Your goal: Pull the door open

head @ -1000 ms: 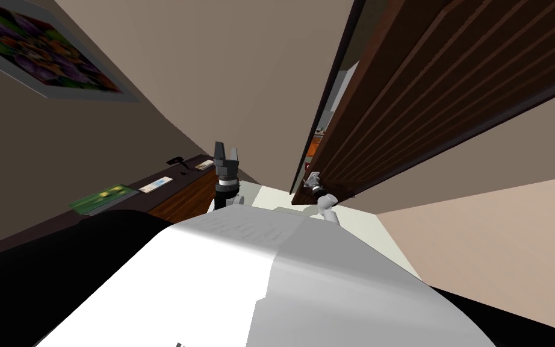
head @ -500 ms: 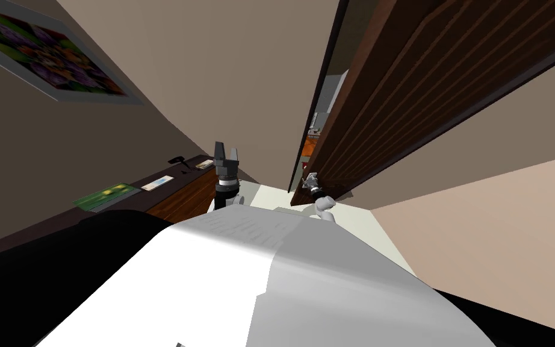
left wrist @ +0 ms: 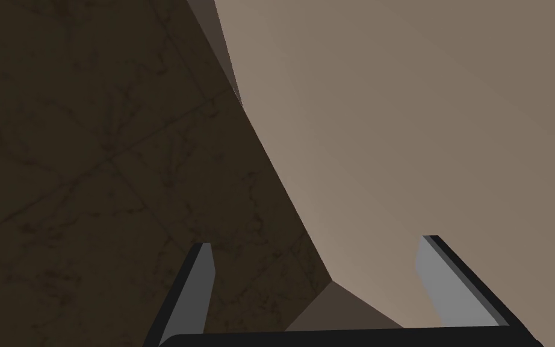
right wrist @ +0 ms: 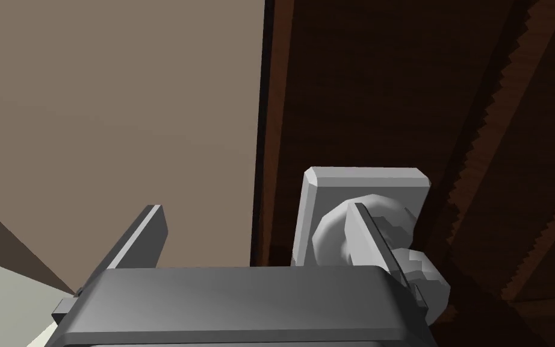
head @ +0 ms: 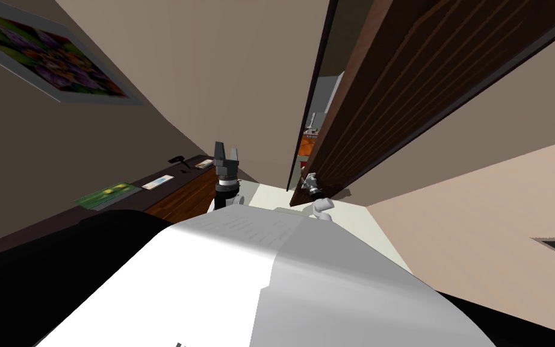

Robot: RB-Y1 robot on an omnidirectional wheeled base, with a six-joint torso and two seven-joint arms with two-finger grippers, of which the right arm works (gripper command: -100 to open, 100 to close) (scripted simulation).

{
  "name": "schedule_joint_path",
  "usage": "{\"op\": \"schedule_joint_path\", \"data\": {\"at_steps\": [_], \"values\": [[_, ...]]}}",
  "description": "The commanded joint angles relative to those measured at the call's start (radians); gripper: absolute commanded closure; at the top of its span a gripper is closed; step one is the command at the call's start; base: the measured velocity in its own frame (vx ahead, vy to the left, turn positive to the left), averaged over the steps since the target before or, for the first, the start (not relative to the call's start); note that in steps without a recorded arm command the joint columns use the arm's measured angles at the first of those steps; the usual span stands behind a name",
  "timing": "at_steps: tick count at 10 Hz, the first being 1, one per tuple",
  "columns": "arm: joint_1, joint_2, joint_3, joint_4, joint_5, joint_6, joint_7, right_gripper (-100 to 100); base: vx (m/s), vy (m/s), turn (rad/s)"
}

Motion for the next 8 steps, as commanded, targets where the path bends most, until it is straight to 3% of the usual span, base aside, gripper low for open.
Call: {"op": "schedule_joint_path", "data": {"at_steps": [1,2,3,5,8], "values": [[0.007,0.008,-0.017,0.008,-0.034,-0.004,-0.009,-100,-0.052,-0.043,-0.023],[0.006,0.010,-0.001,-0.006,-0.018,0.003,-0.007,-100,-0.032,-0.005,0.020],[0.018,-0.023,-0.017,0.003,-0.053,0.034,0.009,-100,-0.001,0.016,0.130],[0.032,-0.050,-0.036,0.015,-0.089,0.063,0.028,-100,0.033,-0.002,0.109],[0.042,-0.065,-0.050,0.024,-0.113,0.083,0.041,-100,0.036,-0.007,0.035]]}}
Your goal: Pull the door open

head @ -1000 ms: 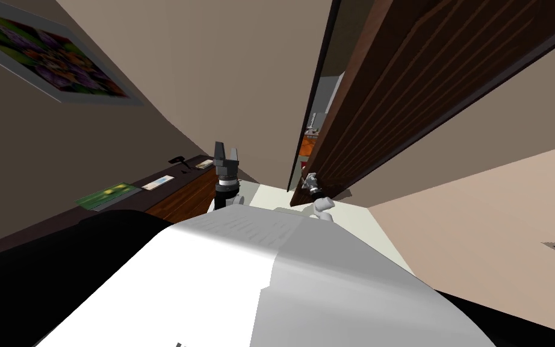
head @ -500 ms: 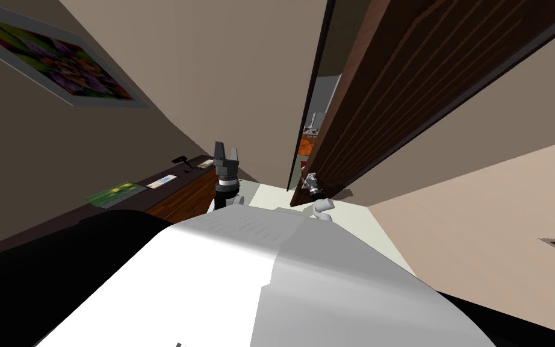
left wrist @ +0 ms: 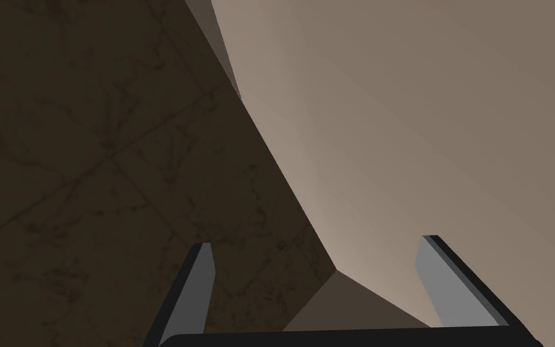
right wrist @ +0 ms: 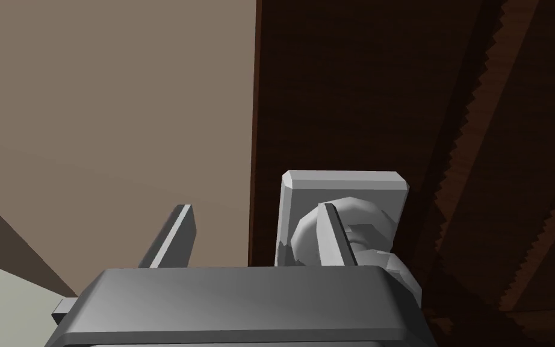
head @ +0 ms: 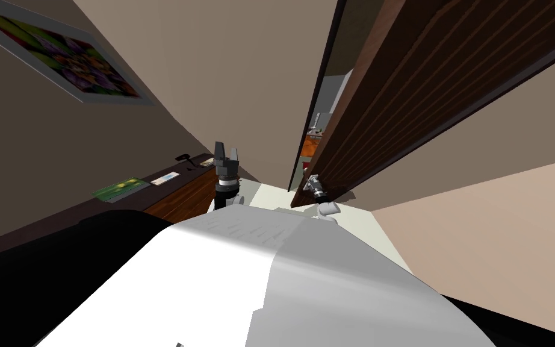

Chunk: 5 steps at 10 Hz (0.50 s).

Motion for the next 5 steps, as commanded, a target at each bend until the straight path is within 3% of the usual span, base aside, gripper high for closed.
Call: {"op": "schedule_joint_path", "data": {"at_steps": [1,2,3,4,5], "values": [[0.011,-0.023,-0.029,0.018,-0.027,0.014,0.017,-100,0.023,-0.015,0.076],[0.017,-0.031,-0.038,0.024,-0.043,0.027,0.026,-100,0.022,-0.013,0.071],[0.012,-0.017,-0.020,0.011,-0.032,0.032,0.019,-100,-0.004,0.011,0.036],[0.012,-0.017,-0.020,0.011,-0.032,0.032,0.019,100,-0.012,0.013,-0.017],[0.012,-0.017,-0.020,0.011,-0.032,0.032,0.019,100,0.000,-0.007,-0.025]]}}
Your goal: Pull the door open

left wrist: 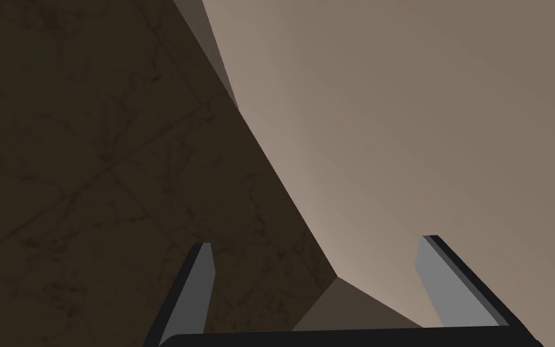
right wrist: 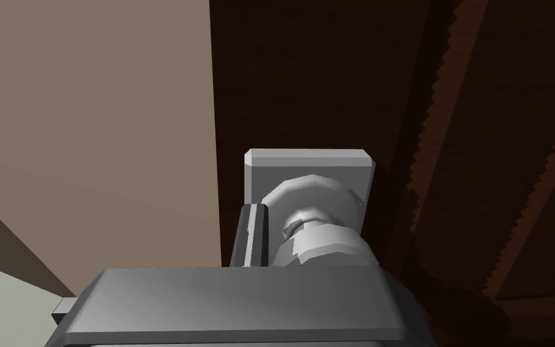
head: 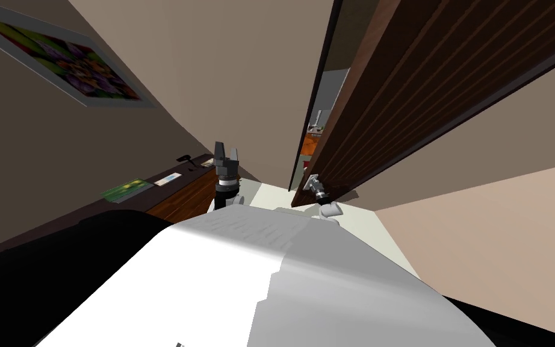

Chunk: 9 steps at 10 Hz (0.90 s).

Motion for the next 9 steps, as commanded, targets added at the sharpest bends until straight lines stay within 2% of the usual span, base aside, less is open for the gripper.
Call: {"op": "schedule_joint_path", "data": {"at_steps": [1,4,5,9], "values": [[0.000,-0.001,-0.001,0.000,0.000,-0.002,0.000,100,0.007,-0.010,0.017],[0.000,-0.001,-0.001,0.000,0.000,-0.002,0.000,100,0.001,0.000,0.004],[-0.006,-0.006,0.012,0.002,0.015,0.000,-0.028,-100,-0.128,-0.061,0.022],[-0.015,-0.022,0.032,0.008,0.045,-0.002,-0.084,-100,-0.199,-0.096,0.023]]}}
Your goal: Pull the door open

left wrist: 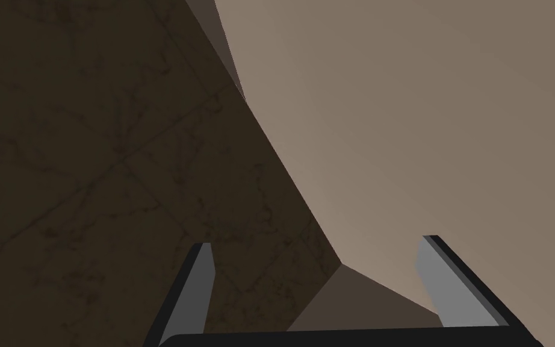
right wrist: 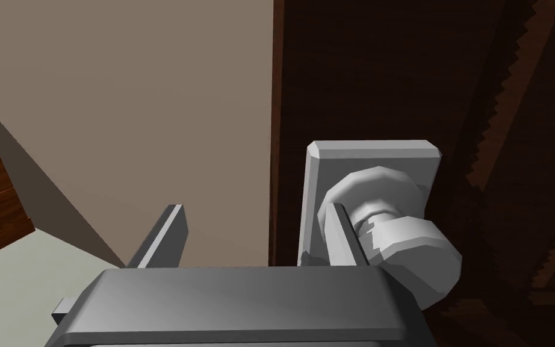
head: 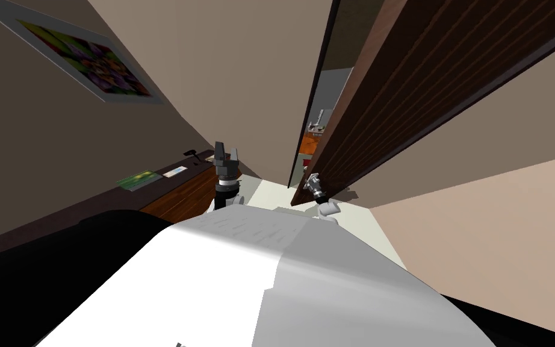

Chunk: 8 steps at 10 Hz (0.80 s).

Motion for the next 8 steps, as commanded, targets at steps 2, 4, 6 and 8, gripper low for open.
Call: {"op": "schedule_joint_path", "data": {"at_steps": [2,4,6,8], "values": [[-0.006,-0.023,0.002,0.001,0.022,-0.014,-0.047,-100,-0.168,-0.125,-0.003],[-0.010,-0.015,0.014,0.011,0.024,0.002,-0.046,-100,-0.133,-0.109,0.024],[0.004,-0.051,-0.007,0.028,-0.017,0.045,-0.030,-100,0.035,-0.060,0.127],[0.005,-0.039,0.004,0.042,-0.017,0.058,-0.024,-100,0.043,-0.051,0.035]]}}
